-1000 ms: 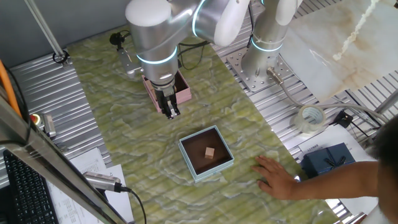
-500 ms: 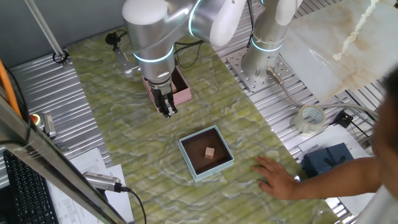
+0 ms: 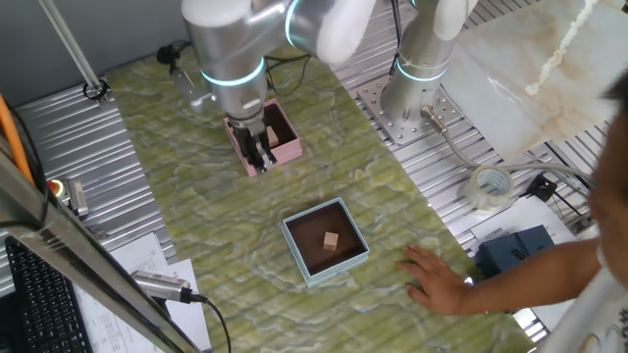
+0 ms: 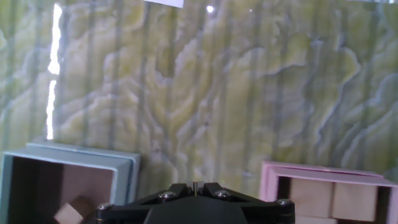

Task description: Move an object from one box to another

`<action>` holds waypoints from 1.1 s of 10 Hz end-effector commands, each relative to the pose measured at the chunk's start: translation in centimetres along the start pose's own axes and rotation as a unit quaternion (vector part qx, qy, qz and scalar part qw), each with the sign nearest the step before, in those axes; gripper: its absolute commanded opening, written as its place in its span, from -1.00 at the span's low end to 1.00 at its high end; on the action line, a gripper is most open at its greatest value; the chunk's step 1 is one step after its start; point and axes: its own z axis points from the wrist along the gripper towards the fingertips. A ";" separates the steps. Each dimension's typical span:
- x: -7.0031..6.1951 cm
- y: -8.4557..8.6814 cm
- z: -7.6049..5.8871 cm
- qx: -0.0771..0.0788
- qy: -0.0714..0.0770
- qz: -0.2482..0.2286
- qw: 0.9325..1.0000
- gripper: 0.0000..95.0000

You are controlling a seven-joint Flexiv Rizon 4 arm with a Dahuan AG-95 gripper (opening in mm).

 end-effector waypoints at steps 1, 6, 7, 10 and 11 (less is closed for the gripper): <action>0.9 -1.3 -0.3 -0.003 0.003 -0.014 1.000 -1.00; 3.2 -3.6 0.2 0.000 0.008 -0.021 1.000 -0.60; 3.7 -4.5 0.4 0.003 0.010 -0.028 1.000 -0.60; 5.0 -6.2 1.1 0.004 0.008 -0.037 0.999 -1.00; 5.1 -6.5 1.3 0.004 0.010 -0.038 0.999 -0.60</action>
